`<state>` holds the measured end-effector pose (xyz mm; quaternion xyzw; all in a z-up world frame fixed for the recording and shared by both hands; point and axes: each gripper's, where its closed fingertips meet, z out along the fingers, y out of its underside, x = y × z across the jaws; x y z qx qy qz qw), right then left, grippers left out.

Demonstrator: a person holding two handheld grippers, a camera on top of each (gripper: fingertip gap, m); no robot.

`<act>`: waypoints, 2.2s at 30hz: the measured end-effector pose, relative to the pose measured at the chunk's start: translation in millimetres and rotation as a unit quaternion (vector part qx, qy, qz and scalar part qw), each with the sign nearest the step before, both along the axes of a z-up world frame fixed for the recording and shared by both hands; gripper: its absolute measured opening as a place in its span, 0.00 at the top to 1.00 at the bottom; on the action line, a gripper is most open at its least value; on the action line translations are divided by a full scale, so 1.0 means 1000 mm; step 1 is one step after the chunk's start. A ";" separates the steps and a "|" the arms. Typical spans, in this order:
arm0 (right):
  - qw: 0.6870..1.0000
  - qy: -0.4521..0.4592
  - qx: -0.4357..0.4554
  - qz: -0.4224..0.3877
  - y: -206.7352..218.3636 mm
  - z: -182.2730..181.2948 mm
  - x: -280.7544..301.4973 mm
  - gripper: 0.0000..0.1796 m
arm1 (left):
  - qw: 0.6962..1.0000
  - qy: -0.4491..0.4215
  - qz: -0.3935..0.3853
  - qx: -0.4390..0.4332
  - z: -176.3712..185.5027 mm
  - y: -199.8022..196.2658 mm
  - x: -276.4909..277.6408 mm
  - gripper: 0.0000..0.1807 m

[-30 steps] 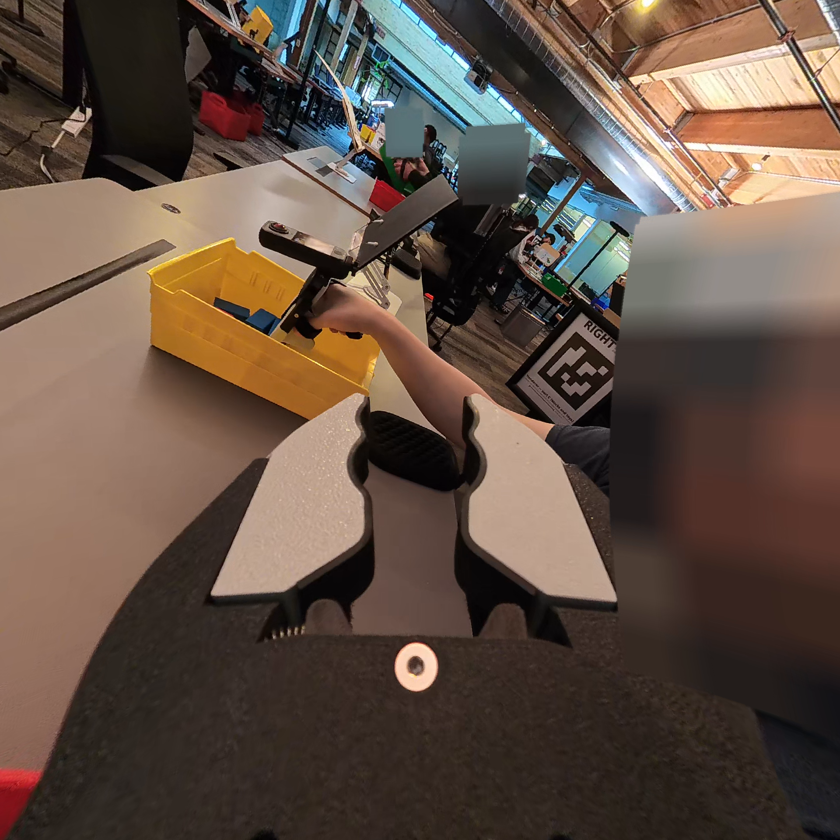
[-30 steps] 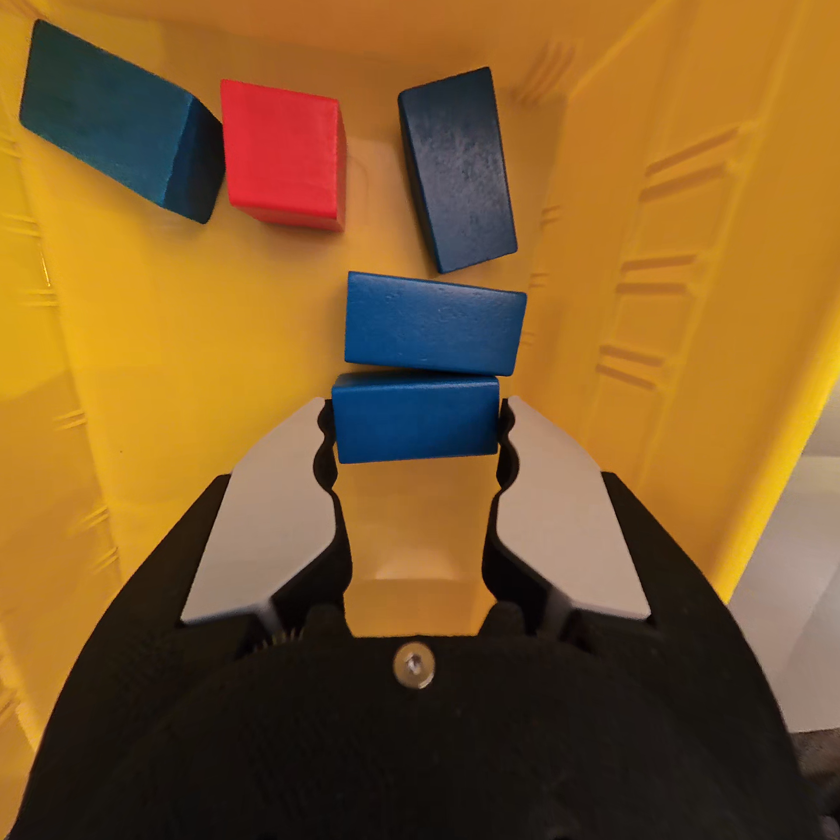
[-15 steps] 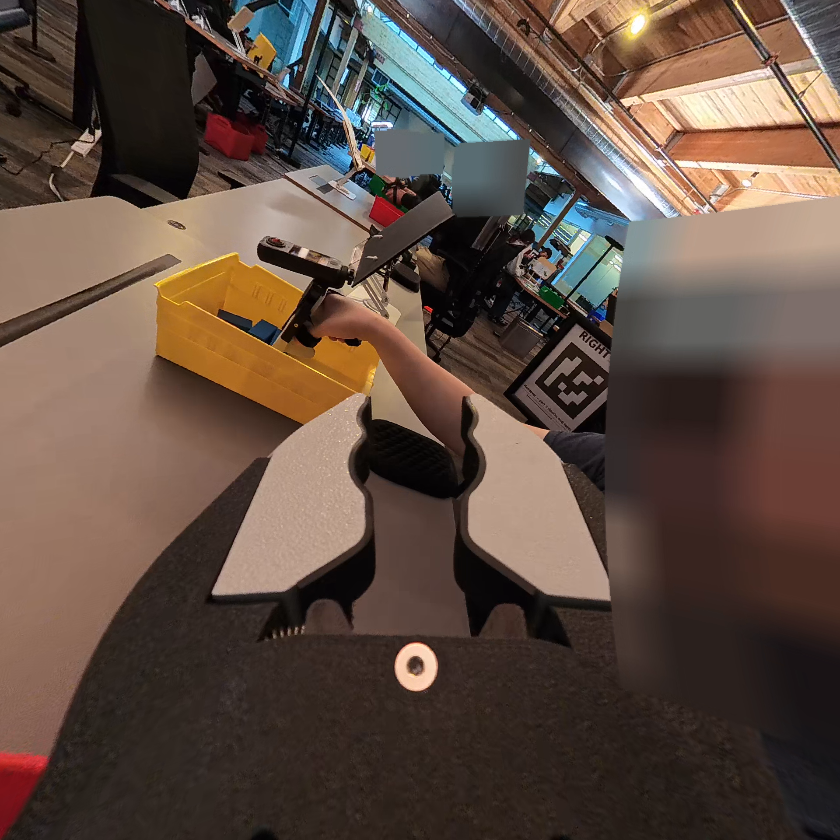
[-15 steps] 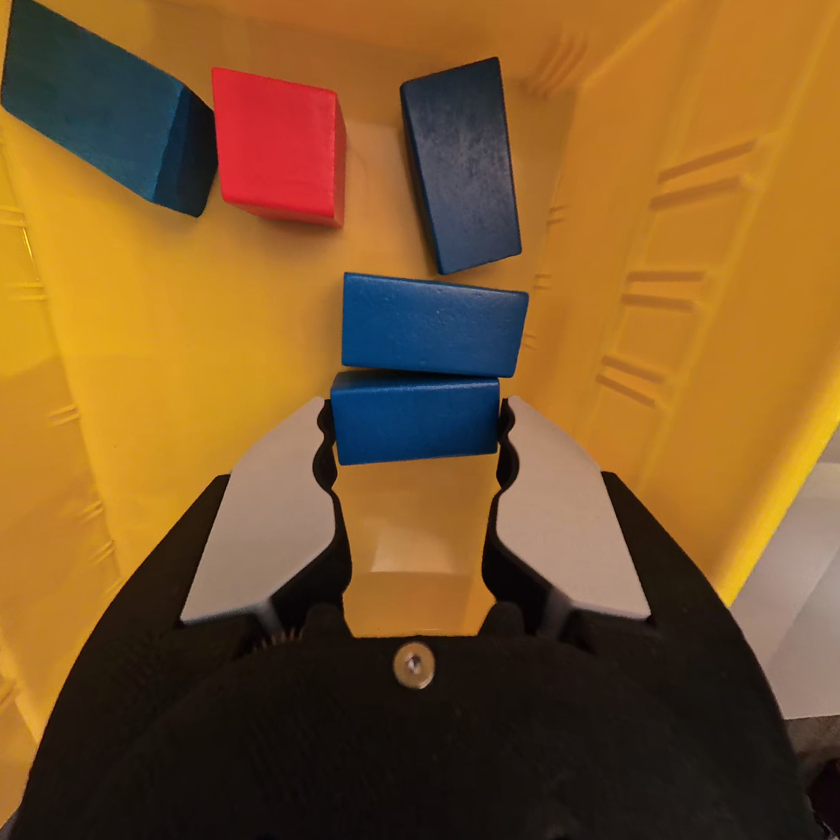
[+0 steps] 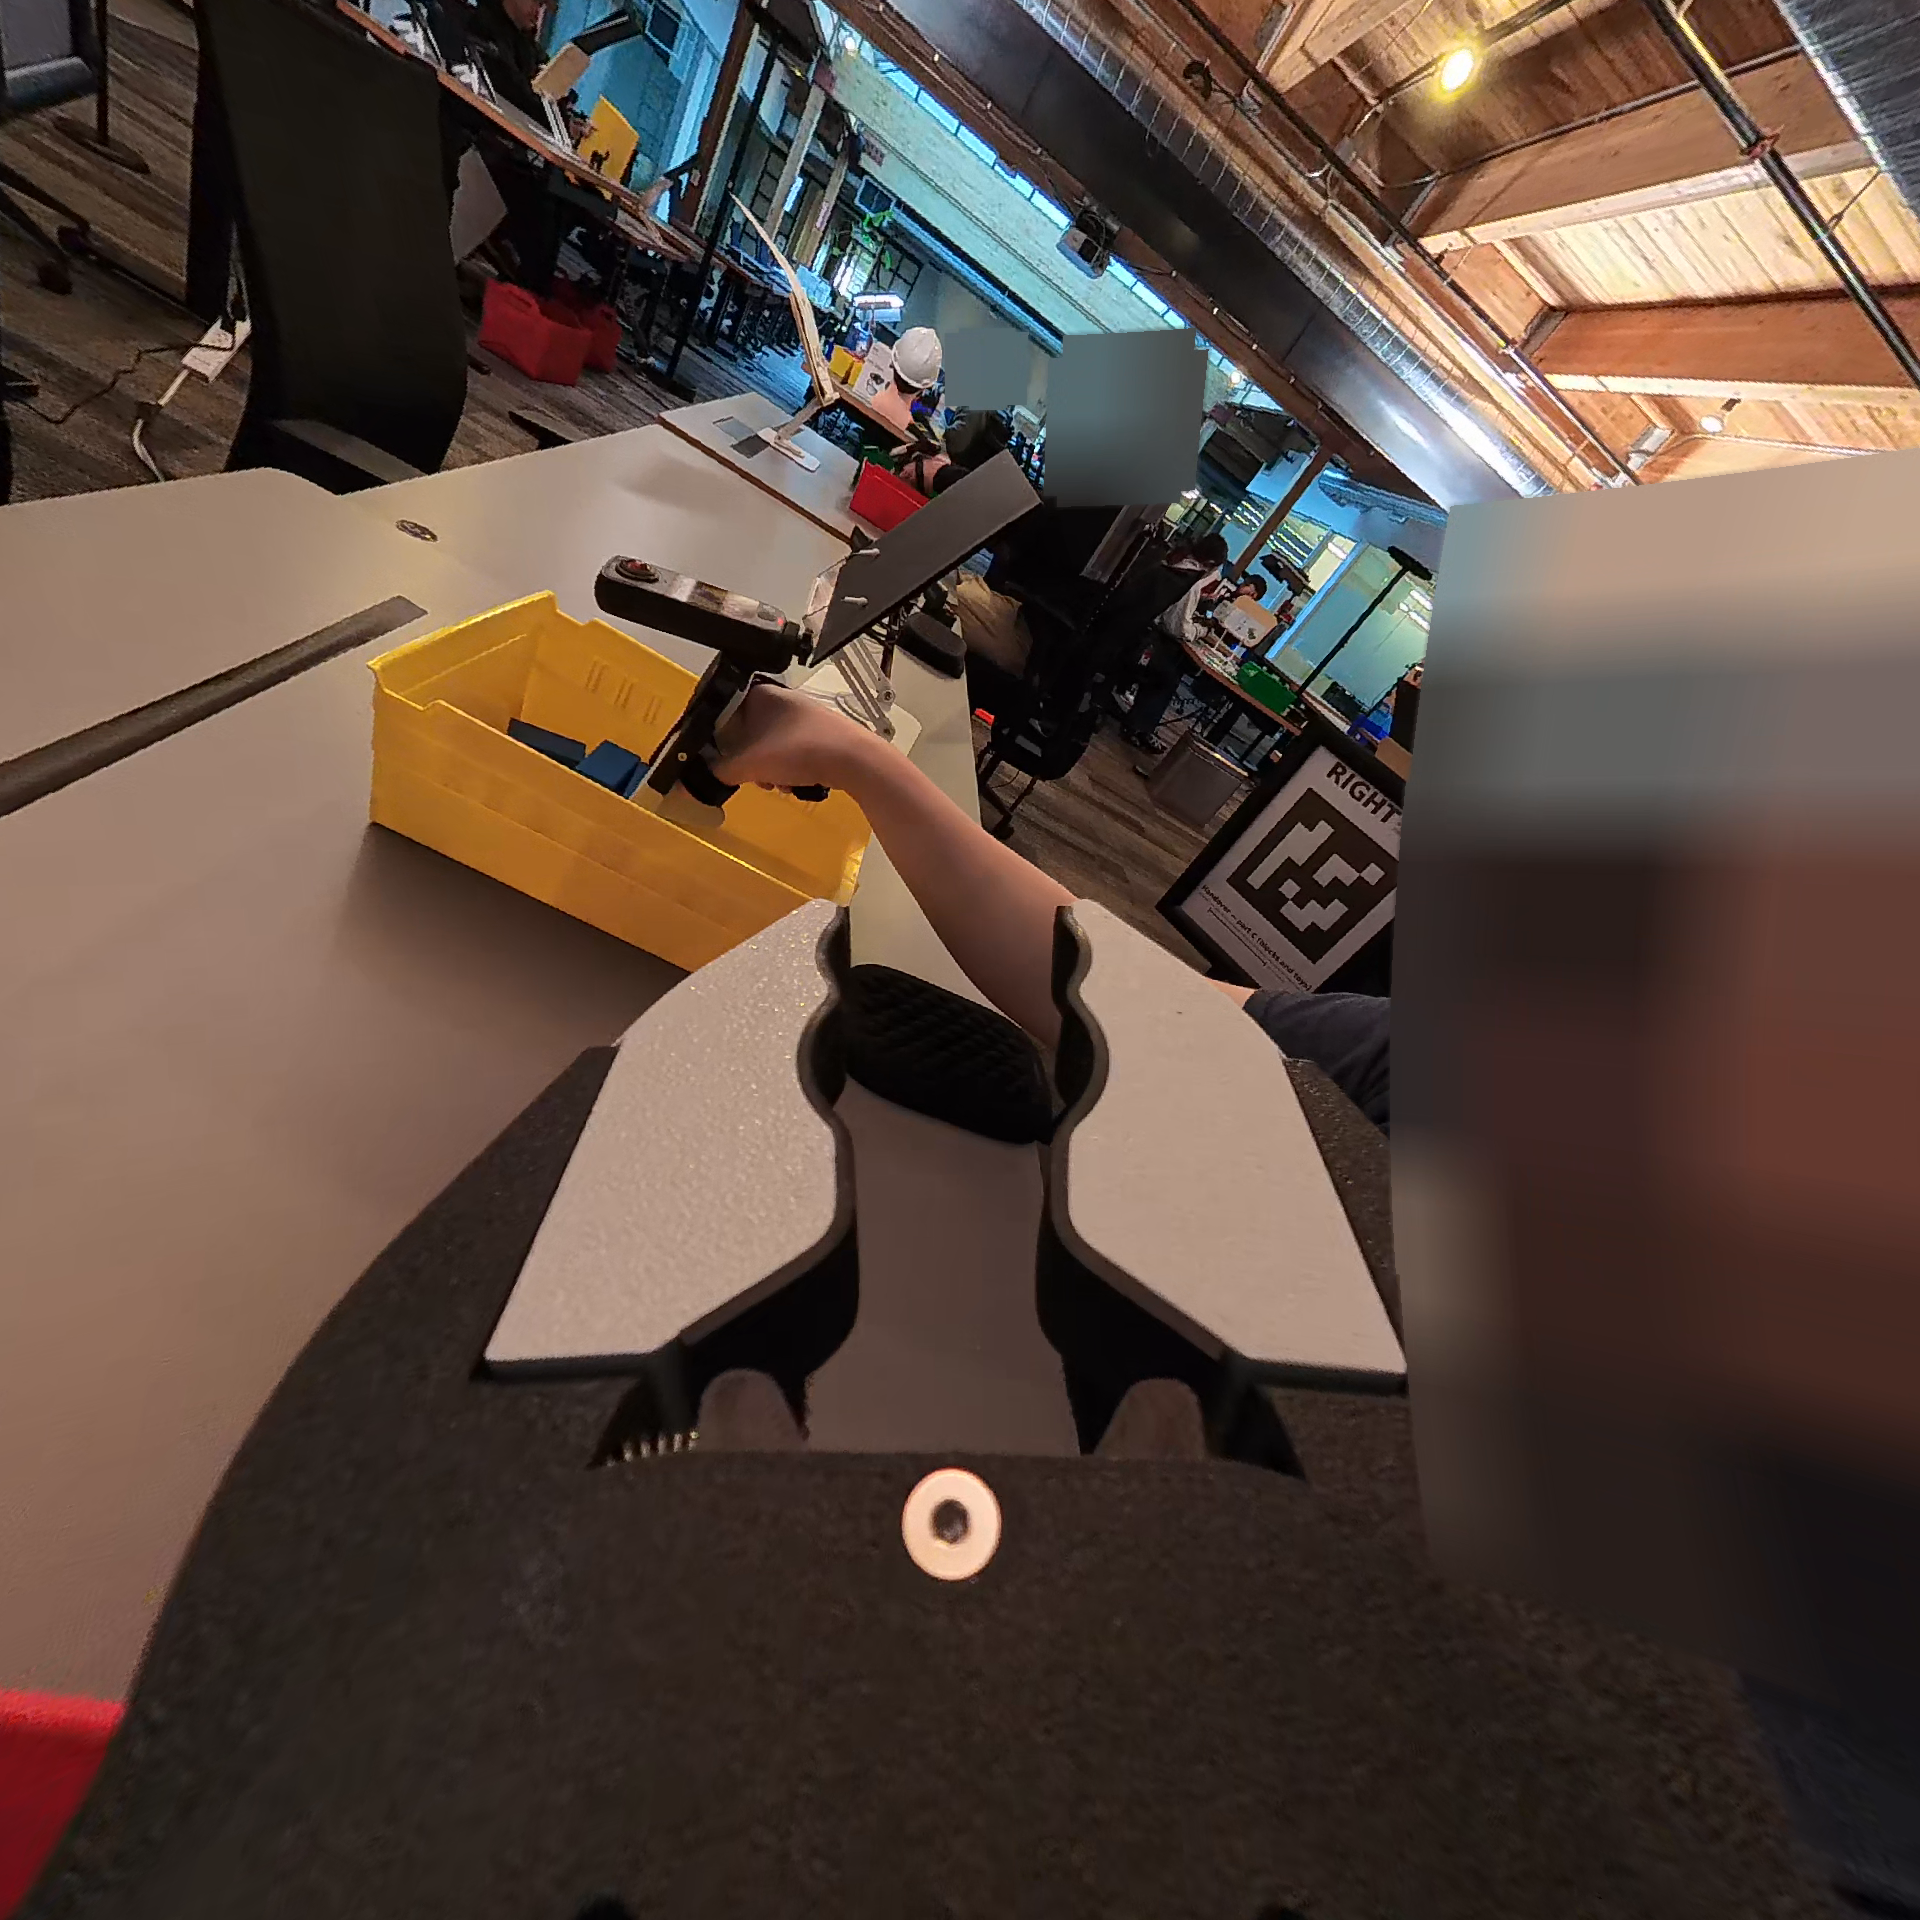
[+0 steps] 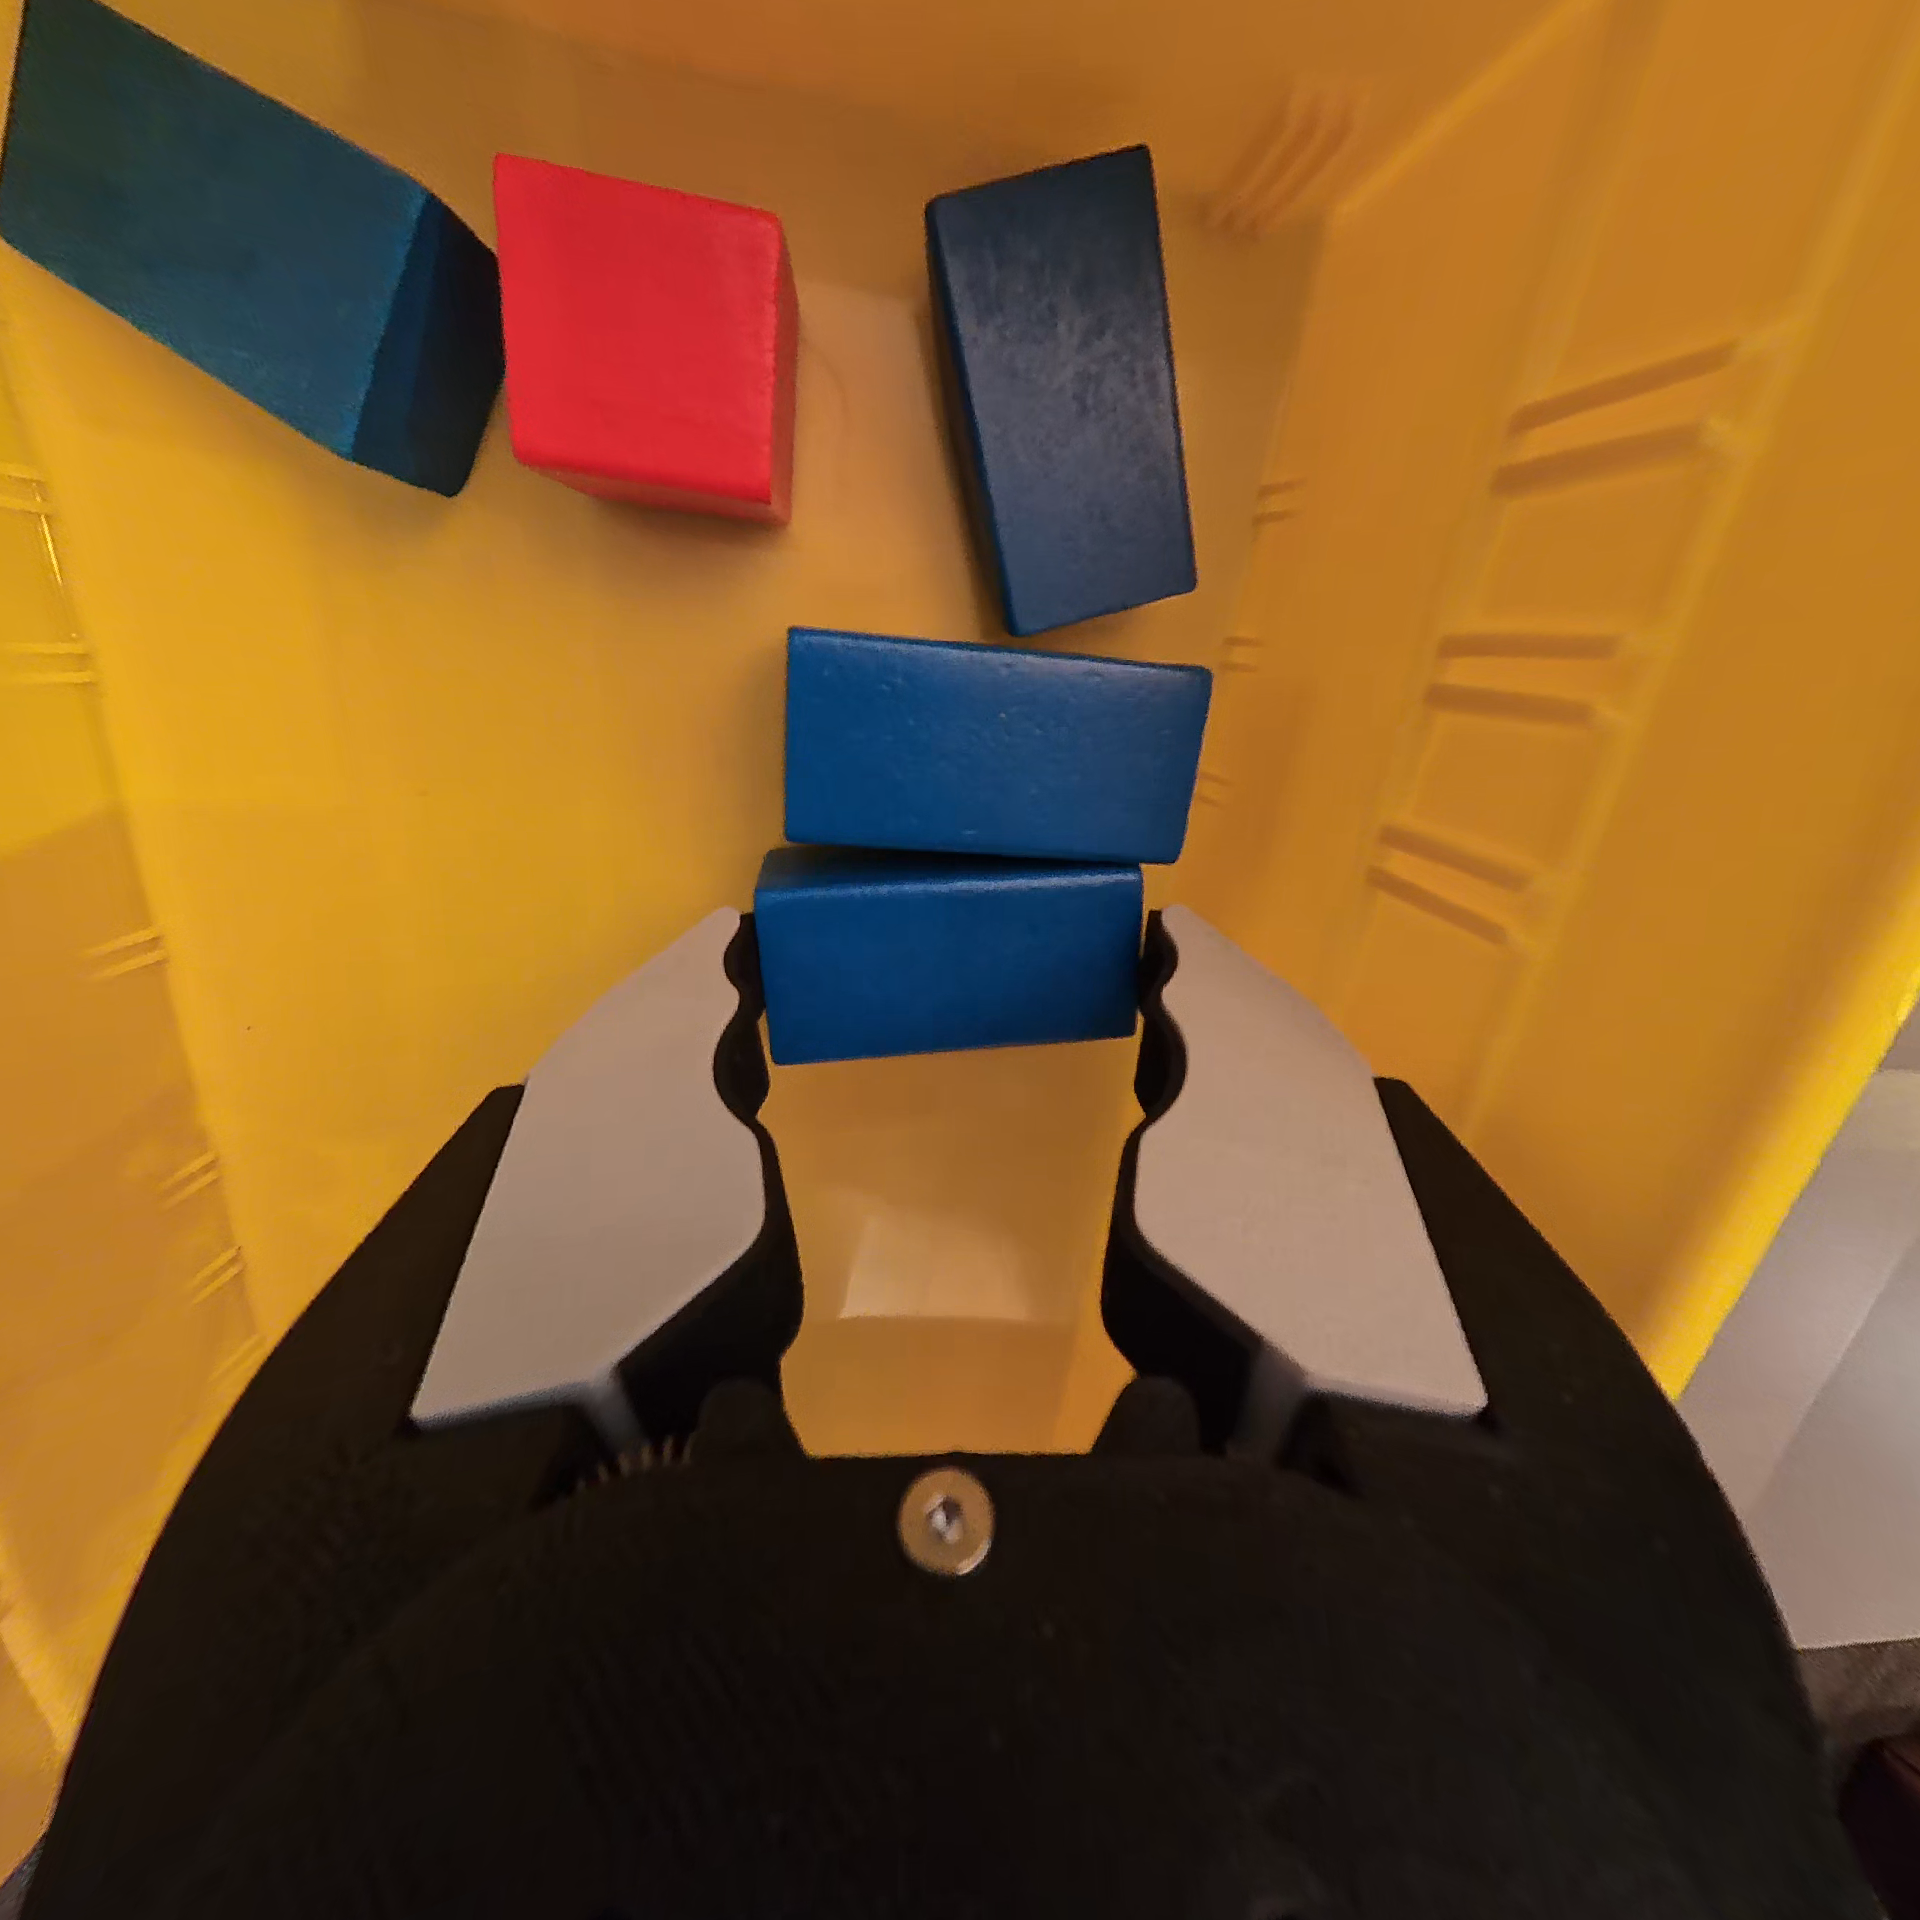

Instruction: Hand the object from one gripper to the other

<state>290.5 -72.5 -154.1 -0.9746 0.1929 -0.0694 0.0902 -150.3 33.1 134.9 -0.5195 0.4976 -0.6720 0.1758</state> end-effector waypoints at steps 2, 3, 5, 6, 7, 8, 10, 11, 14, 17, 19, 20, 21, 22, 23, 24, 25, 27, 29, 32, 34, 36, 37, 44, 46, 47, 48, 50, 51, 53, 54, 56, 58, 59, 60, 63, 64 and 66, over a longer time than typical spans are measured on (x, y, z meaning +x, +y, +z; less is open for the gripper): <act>1.000 -0.003 0.002 0.001 -0.001 0.001 0.000 0.60 | 1.000 -0.001 0.001 0.001 0.001 0.000 -0.001 0.80; 1.000 -0.005 0.005 0.003 -0.001 0.002 -0.001 0.60 | 1.000 -0.002 0.001 0.001 0.001 0.000 -0.002 0.80; 1.000 -0.012 0.012 0.005 -0.001 0.006 -0.001 0.59 | 1.000 -0.003 0.004 0.001 0.002 0.002 -0.004 0.80; 1.000 -0.015 0.013 0.006 -0.002 0.010 -0.001 0.58 | 1.000 -0.003 0.007 0.002 0.002 0.003 -0.006 0.80; 1.000 -0.019 0.019 0.007 -0.003 0.014 -0.002 0.58 | 1.000 0.001 0.011 0.005 0.002 0.005 -0.008 0.80; 0.999 -0.026 0.027 0.008 -0.004 0.020 -0.003 0.57 | 1.000 0.007 0.020 0.011 0.000 0.008 -0.011 0.80; 0.998 -0.043 0.047 0.017 -0.005 0.037 -0.006 0.57 | 0.997 0.034 0.056 0.034 -0.008 0.019 -0.019 0.80; 0.996 -0.056 0.063 0.021 -0.005 0.049 -0.007 0.57 | 0.994 0.056 0.081 0.054 -0.015 0.027 -0.025 0.80; 0.985 -0.092 0.143 0.030 -0.002 0.099 -0.016 0.57 | 0.962 0.168 0.178 0.121 -0.050 0.059 -0.051 0.82; 0.956 -0.114 0.265 0.053 0.011 0.164 -0.033 0.59 | 0.914 0.284 0.250 0.148 -0.087 0.088 -0.083 0.83; 0.929 -0.110 0.341 0.088 0.023 0.204 -0.054 0.59 | 0.902 0.321 0.247 0.150 -0.103 0.093 -0.093 0.87; 0.914 -0.099 0.378 0.110 0.031 0.223 -0.067 0.59 | 0.902 0.335 0.227 0.149 -0.112 0.089 -0.096 0.88; 0.898 -0.085 0.412 0.129 0.037 0.239 -0.079 0.59 | 0.900 0.355 0.206 0.150 -0.122 0.085 -0.100 0.88; 0.884 -0.070 0.439 0.143 0.042 0.250 -0.089 0.59 | 0.892 0.377 0.191 0.159 -0.133 0.083 -0.103 0.88; 0.875 -0.060 0.456 0.153 0.044 0.257 -0.098 0.59 | 0.883 0.400 0.179 0.171 -0.143 0.082 -0.106 0.87; 0.867 -0.055 0.469 0.161 0.045 0.259 -0.104 0.59 | 0.870 0.423 0.170 0.187 -0.154 0.082 -0.109 0.86; 0.860 -0.054 0.478 0.170 0.046 0.257 -0.109 0.60 | 0.857 0.445 0.161 0.204 -0.165 0.083 -0.110 0.85; 0.862 -0.046 0.467 0.192 0.048 0.250 -0.114 0.61 | 0.833 0.480 0.146 0.235 -0.184 0.084 -0.112 0.84; 0.863 -0.041 0.465 0.193 0.050 0.246 -0.110 0.61 | 0.815 0.509 0.133 0.243 -0.199 0.083 -0.112 0.84; 0.863 -0.035 0.468 0.188 0.050 0.244 -0.106 0.61 | 0.792 0.548 0.117 0.244 -0.215 0.081 -0.114 0.81; 0.866 -0.042 0.463 0.185 0.047 0.242 -0.101 0.61 | 0.784 0.560 0.100 0.248 -0.222 0.077 -0.111 0.81; 0.865 -0.041 0.467 0.179 0.045 0.243 -0.097 0.61 | 0.768 0.575 0.077 0.271 -0.228 0.076 -0.110 0.78; 0.862 -0.034 0.476 0.173 0.045 0.244 -0.097 0.61 | 0.757 0.582 0.065 0.291 -0.231 0.079 -0.110 0.78; 0.854 -0.025 0.490 0.172 0.047 0.249 -0.097 0.61 | 0.699 0.598 -0.007 0.392 -0.245 0.089 -0.123 0.72; 0.852 -0.021 0.494 0.172 0.048 0.250 -0.097 0.61 | 0.726 0.566 -0.011 0.391 -0.247 0.086 -0.114 0.69; 0.852 -0.019 0.495 0.171 0.047 0.250 -0.097 0.61 | 0.736 0.560 -0.013 0.379 -0.249 0.082 -0.112 0.69; 0.851 -0.019 0.496 0.170 0.047 0.250 -0.096 0.61 | 0.742 0.556 -0.016 0.374 -0.251 0.079 -0.112 0.69; 0.851 -0.018 0.498 0.165 0.045 0.250 -0.093 0.61 | 0.756 0.531 -0.012 0.382 -0.253 0.078 -0.109 0.66; 0.850 -0.018 0.500 0.163 0.044 0.250 -0.092 0.61 | 0.766 0.516 -0.009 0.383 -0.254 0.077 -0.106 0.67; 0.848 -0.015 0.506 0.159 0.042 0.252 -0.090 0.61 | 0.768 0.506 -0.004 0.393 -0.257 0.080 -0.109 0.69; 0.847 -0.014 0.508 0.158 0.041 0.252 -0.090 0.61 | 0.762 0.508 -0.005 0.401 -0.260 0.082 -0.113 0.70; 0.845 -0.014 0.512 0.156 0.040 0.254 -0.089 0.61 | 0.759 0.500 -0.007 0.416 -0.264 0.084 -0.115 0.70; 0.844 -0.015 0.513 0.156 0.039 0.255 -0.089 0.61 | 0.764 0.491 -0.010 0.418 -0.267 0.084 -0.116 0.72; 0.844 -0.015 0.514 0.156 0.039 0.255 -0.089 0.62 | 0.767 0.486 -0.008 0.420 -0.267 0.085 -0.115 0.72; 0.843 -0.015 0.514 0.156 0.039 0.255 -0.090 0.62 | 0.769 0.480 -0.009 0.422 -0.267 0.086 -0.114 0.73; 0.845 -0.015 0.511 0.157 0.039 0.254 -0.090 0.62 | 0.768 0.470 -0.016 0.435 -0.267 0.087 -0.115 0.73; 0.846 -0.015 0.510 0.156 0.039 0.253 -0.090 0.62 | 0.768 0.466 -0.019 0.439 -0.267 0.087 -0.115 0.73; 0.846 -0.016 0.510 0.156 0.039 0.253 -0.090 0.62 | 0.768 0.466 -0.022 0.438 -0.268 0.087 -0.116 0.74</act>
